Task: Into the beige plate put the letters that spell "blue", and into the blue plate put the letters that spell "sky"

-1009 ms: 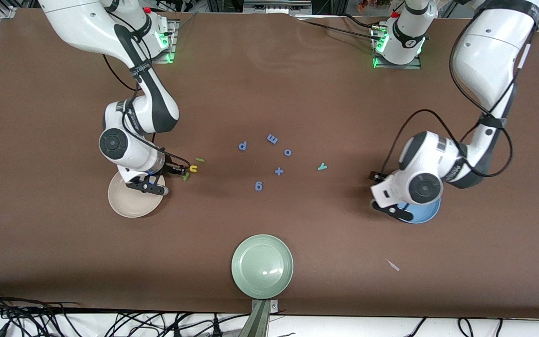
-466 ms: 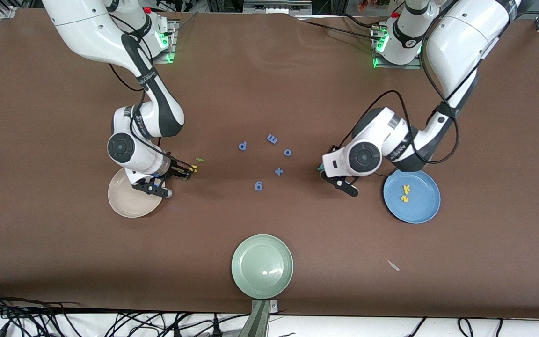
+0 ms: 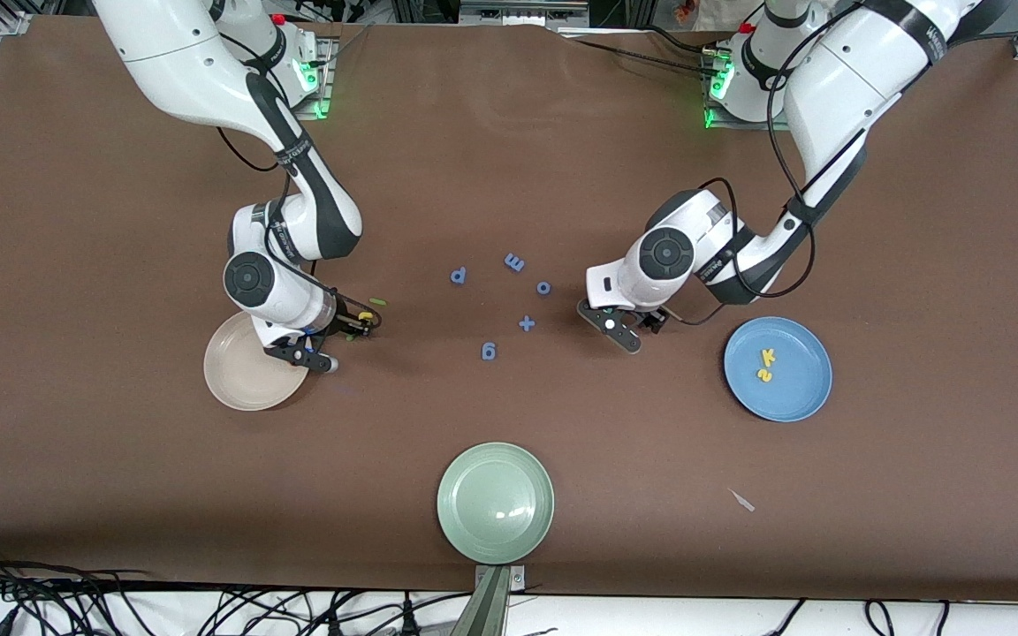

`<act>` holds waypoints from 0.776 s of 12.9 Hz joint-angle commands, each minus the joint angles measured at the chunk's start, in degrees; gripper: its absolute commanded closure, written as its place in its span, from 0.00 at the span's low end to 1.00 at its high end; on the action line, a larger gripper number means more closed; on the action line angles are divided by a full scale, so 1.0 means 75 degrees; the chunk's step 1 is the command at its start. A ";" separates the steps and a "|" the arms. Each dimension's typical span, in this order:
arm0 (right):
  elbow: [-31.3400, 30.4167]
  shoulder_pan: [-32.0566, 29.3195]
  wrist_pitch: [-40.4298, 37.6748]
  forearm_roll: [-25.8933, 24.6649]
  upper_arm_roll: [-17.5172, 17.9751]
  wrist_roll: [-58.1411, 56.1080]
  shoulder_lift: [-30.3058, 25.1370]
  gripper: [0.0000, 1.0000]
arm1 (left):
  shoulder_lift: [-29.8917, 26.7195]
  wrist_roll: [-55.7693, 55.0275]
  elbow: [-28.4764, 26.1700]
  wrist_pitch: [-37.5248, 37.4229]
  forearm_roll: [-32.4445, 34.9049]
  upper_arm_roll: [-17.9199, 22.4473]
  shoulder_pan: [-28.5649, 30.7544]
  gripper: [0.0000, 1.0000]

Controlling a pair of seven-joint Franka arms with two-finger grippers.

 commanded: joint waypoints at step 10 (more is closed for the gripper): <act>0.0183 -0.0038 -0.0220 0.0080 -0.0034 -0.0189 -0.0124 0.79 | 0.0198 -0.0708 -0.0096 0.0384 0.0587 -0.0079 -0.0144 0.43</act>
